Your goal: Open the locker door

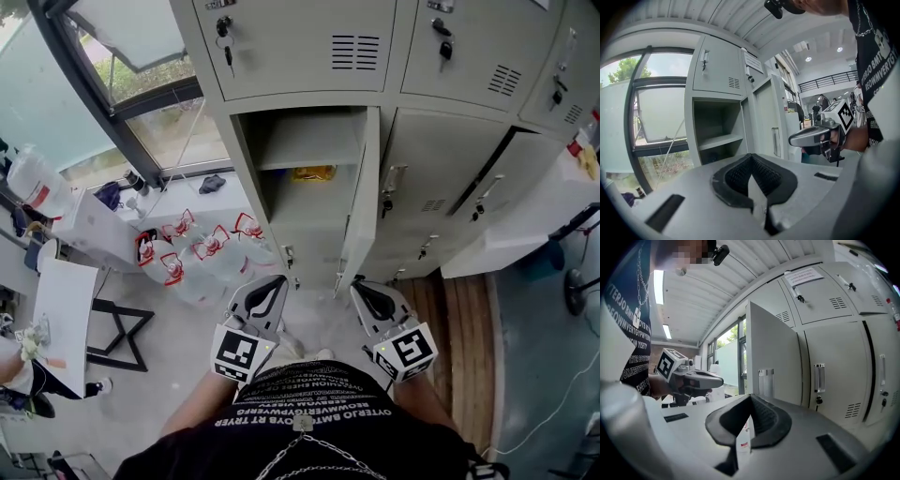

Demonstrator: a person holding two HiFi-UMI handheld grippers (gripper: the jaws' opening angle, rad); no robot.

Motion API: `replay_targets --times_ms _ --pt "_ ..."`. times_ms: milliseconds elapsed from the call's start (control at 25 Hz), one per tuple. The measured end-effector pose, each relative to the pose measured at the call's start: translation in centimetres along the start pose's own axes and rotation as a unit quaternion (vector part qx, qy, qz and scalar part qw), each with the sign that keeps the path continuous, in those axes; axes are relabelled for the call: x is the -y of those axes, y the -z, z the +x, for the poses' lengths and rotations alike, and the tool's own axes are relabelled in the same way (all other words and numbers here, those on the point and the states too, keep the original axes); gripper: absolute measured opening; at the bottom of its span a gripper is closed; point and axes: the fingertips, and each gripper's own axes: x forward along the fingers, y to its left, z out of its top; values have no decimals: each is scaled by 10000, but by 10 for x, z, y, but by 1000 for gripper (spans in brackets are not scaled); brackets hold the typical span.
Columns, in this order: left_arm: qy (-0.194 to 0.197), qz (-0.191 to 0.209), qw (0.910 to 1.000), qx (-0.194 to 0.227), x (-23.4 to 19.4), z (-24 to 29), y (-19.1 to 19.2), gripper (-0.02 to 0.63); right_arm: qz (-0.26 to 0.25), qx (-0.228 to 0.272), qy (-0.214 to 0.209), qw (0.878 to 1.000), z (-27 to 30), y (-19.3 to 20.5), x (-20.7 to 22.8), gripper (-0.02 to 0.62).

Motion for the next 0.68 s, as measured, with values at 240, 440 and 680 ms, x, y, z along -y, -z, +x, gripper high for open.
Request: replay_targets --times_ms 240,440,680 --pt "-41 -40 10000 -31 -8 2 3 -8 14 -42 -108 9999 7 1 -1 -3" --pt "-29 -58 10000 10 -11 7 3 -8 -17 -51 -245 9997 13 0 -5 -3" --pt "-3 -85 10000 20 -16 10 4 -8 -24 -67 -377 9993 26 -1 -15 -3"
